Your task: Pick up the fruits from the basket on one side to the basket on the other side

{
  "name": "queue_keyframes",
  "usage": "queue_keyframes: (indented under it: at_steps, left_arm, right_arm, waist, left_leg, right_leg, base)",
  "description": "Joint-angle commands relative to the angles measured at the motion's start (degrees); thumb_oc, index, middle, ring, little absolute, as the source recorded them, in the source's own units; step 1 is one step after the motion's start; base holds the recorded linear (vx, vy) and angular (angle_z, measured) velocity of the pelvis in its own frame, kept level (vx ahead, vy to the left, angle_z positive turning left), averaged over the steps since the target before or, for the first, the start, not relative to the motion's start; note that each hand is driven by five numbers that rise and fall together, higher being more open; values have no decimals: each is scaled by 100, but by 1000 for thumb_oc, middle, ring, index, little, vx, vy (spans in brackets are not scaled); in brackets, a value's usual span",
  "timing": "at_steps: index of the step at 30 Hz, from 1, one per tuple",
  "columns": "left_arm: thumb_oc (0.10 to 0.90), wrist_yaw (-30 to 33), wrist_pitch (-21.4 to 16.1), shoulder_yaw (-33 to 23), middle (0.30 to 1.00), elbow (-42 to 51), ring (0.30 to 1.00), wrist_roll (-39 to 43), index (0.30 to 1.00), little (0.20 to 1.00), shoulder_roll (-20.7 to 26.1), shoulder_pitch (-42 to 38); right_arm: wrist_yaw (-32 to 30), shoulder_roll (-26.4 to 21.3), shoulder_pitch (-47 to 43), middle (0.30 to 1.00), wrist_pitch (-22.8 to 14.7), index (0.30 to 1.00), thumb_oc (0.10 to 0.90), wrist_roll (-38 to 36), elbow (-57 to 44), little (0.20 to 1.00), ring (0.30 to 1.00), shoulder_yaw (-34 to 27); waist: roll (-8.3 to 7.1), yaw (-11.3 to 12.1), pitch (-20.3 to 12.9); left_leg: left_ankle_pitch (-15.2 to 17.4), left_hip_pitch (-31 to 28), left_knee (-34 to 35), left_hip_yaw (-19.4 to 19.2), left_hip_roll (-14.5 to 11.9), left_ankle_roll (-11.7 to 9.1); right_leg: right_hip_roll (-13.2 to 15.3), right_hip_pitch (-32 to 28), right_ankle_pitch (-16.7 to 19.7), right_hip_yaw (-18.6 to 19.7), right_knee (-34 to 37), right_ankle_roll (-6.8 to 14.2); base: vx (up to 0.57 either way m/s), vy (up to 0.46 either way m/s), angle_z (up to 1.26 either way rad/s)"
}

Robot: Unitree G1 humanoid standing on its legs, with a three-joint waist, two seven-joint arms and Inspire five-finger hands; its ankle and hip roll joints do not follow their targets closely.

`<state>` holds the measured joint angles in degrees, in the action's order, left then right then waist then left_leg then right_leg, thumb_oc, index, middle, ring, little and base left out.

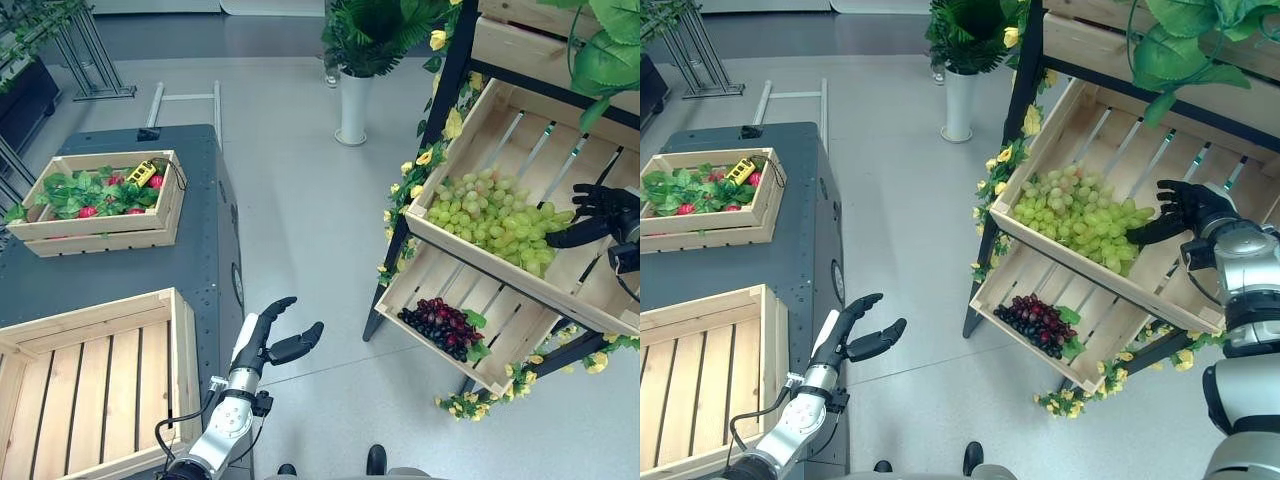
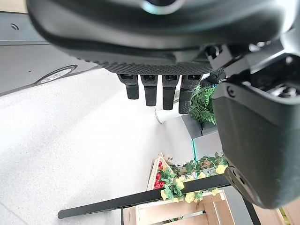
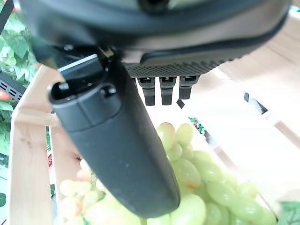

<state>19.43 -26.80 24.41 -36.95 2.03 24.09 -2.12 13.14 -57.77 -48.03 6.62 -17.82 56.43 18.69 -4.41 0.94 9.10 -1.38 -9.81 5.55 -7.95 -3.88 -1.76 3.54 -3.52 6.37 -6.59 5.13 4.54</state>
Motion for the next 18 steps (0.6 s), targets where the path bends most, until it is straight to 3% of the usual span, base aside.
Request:
queue_keyframes:
  at_steps: [1,7,14,18]
  left_arm:
    - [800,132,-711,145,900,418,900,18,900,900,270,-546]
    - [800,180,-644,25,900,388,900,45,900,900,214,-468]
    - [800,346,-514,-145,900,397,900,-79,900,900,82,-450]
    - [800,402,-439,-234,900,415,900,-117,900,900,31,-469]
  right_arm:
    - [-302,-810,-1068,900,-845,900,800,-4,-287,900,900,345]
    - [-1266,-633,-253,900,-1114,900,800,54,-1517,900,900,-231]
    - [-2251,79,1476,900,-816,900,800,1194,-3688,900,900,-1205]
    - [-2403,432,2139,900,-807,900,800,1488,-4458,900,900,-1538]
  waist:
    - [-230,42,-358]
    - [-175,-98,-359]
    - [-41,-395,-333]
    - [20,-535,-321]
  left_leg:
    - [936,-54,-183,10,257,238]
    - [960,-44,-196,-42,255,229]
    - [968,-34,-171,-169,264,277]
    - [981,-49,-160,-237,268,303]
  right_leg:
    - [-52,-450,-842,134,-214,30]
    - [-42,-407,-863,181,-244,38]
    - [-39,-303,-882,344,-282,54]
    - [-42,-258,-891,433,-306,64]
  base:
    - [10,-7,-4]
    - [0,0,0]
    - [-6,3,-5]
    - [-9,13,-10]
